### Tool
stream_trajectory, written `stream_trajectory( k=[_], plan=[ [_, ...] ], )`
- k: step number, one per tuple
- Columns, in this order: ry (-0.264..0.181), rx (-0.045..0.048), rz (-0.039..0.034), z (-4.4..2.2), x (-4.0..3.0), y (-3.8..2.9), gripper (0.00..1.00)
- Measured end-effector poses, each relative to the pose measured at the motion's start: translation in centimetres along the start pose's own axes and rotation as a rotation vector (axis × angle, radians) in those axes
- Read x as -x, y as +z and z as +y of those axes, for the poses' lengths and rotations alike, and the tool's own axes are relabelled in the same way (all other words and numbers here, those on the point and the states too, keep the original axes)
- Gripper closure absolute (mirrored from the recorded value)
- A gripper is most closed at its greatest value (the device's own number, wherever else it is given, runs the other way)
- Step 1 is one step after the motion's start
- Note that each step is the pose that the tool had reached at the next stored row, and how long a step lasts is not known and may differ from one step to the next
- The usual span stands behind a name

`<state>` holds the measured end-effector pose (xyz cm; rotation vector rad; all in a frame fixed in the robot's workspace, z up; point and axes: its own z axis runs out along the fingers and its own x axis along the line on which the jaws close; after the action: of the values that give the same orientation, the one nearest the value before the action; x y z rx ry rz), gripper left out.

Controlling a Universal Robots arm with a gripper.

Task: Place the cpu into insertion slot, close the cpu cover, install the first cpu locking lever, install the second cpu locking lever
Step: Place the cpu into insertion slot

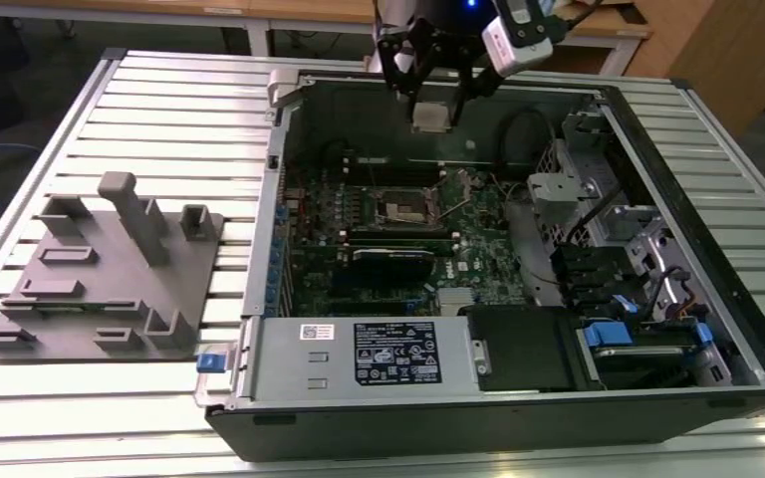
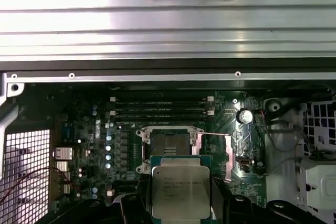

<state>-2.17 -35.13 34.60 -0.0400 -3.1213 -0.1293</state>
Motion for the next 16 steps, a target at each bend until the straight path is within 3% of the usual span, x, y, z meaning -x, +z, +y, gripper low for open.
stream_trajectory(
  k=[5, 12, 16],
  plan=[
    [0.000, 0.0000, -0.0011, -0.06, 0.01, 0.68, 0.46],
    [0.000, -0.0013, -0.0020, -0.07, 0.02, 0.91, 0.46],
    [0.000, -0.0138, -0.0031, -0.09, 0.02, 1.11, 0.46]
  ],
)
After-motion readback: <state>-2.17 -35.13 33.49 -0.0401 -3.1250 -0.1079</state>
